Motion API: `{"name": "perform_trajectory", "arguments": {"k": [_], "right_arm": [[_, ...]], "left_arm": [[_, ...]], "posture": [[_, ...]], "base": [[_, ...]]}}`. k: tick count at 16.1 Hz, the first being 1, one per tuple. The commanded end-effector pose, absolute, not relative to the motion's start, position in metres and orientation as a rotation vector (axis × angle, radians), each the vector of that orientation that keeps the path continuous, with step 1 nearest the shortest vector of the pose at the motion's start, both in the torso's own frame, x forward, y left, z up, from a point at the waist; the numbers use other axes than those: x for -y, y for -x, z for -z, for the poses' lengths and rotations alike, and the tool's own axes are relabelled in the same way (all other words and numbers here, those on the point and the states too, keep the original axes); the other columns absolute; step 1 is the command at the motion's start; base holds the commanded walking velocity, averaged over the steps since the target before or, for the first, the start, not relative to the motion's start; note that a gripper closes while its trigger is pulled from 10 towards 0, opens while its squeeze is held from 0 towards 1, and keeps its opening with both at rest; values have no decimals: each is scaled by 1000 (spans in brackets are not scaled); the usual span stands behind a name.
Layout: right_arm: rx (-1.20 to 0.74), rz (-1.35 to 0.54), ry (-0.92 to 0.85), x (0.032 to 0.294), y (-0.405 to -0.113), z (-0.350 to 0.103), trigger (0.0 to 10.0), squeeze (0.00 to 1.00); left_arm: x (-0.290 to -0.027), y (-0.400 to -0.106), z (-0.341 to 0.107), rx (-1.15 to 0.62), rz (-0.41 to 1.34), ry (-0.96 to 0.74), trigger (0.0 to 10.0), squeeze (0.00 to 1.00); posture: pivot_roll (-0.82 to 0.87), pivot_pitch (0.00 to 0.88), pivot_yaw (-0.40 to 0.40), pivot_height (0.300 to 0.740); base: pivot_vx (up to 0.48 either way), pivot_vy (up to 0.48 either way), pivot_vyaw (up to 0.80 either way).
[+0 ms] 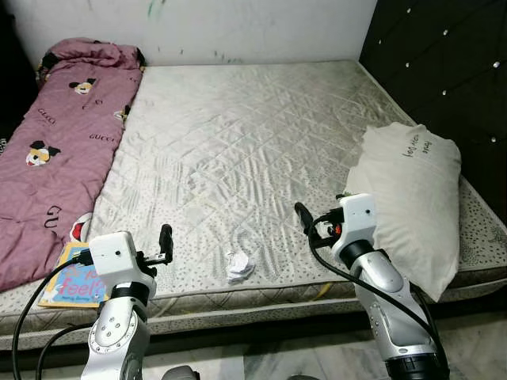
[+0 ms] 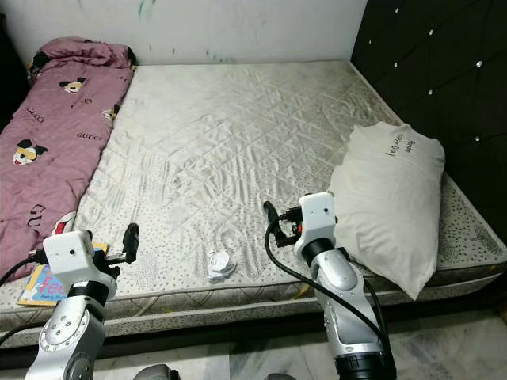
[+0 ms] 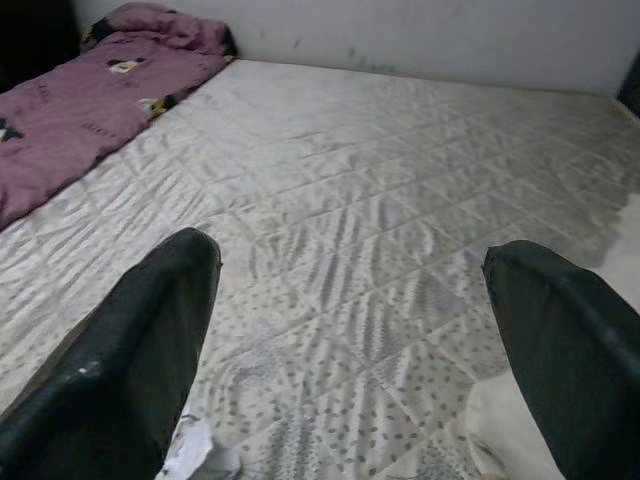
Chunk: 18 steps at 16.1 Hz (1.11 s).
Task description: Clean up the room
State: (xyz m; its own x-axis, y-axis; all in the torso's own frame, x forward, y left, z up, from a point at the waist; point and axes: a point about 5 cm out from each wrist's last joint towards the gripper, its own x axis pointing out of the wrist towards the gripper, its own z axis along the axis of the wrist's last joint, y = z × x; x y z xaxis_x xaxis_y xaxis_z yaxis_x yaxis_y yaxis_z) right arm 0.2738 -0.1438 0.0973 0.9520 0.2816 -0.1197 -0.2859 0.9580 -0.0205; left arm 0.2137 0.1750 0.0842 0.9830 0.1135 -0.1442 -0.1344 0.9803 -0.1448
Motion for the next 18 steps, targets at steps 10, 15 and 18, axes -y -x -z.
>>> {"name": "perform_trajectory", "arguments": {"k": [10, 15, 18], "right_arm": [[-53, -306, 103, 138, -275, -109, 10000, 0], [-59, -241, 195, 144, -280, -108, 10000, 0], [-43, -287, 139, 142, -281, -110, 10000, 0]], "left_arm": [[-176, -214, -93, -78, -136, 100, 10000, 0], [-175, -214, -94, -78, -138, 111, 10000, 0], [-176, -215, -94, -75, -143, 109, 10000, 0]], "posture": [[-42, 0, -15, 740], [-45, 12, -15, 740], [-43, 16, -16, 740]], "base": [[0, 0, 0], [0, 0, 0], [0, 0, 0]]}}
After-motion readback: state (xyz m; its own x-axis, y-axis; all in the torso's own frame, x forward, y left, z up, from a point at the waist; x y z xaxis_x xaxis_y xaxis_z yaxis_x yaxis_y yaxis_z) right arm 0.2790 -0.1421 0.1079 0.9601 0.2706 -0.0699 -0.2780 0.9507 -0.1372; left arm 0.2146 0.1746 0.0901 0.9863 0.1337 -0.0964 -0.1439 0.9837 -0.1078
